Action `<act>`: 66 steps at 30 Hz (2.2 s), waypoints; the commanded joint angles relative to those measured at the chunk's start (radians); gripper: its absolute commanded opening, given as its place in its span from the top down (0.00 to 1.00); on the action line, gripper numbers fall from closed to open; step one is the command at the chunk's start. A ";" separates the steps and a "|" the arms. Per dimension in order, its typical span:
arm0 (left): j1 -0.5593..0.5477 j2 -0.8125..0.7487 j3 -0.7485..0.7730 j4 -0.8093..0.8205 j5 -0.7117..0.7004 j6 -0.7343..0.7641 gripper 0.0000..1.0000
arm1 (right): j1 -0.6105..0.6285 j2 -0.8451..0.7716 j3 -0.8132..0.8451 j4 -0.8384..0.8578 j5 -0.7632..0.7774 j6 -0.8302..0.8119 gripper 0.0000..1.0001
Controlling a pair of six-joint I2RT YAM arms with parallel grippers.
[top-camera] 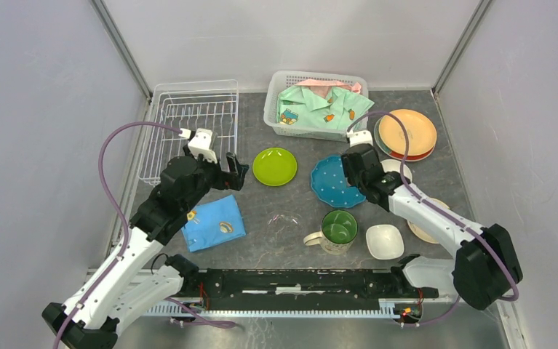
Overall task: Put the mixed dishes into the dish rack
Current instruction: Pick up the bowl from the center of the board.
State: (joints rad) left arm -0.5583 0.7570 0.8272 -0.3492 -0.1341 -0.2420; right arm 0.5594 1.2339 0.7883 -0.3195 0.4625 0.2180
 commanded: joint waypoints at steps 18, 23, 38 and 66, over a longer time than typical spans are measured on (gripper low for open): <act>-0.002 0.008 -0.008 0.029 -0.028 0.023 0.00 | -0.199 0.075 0.044 0.028 -0.074 -0.110 0.46; -0.002 0.010 -0.008 0.027 -0.031 0.022 0.00 | -0.199 0.082 0.041 0.021 -0.105 -0.116 0.47; -0.002 0.005 -0.013 0.027 -0.040 0.024 0.00 | -0.219 0.215 0.069 0.028 0.010 -0.126 0.53; -0.002 0.025 -0.011 0.026 -0.030 0.023 0.00 | -0.440 0.118 0.146 -0.052 0.019 -0.068 0.53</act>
State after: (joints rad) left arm -0.5583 0.7822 0.8158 -0.3500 -0.1558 -0.2420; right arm 0.1749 1.3685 0.8948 -0.3580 0.4549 0.1333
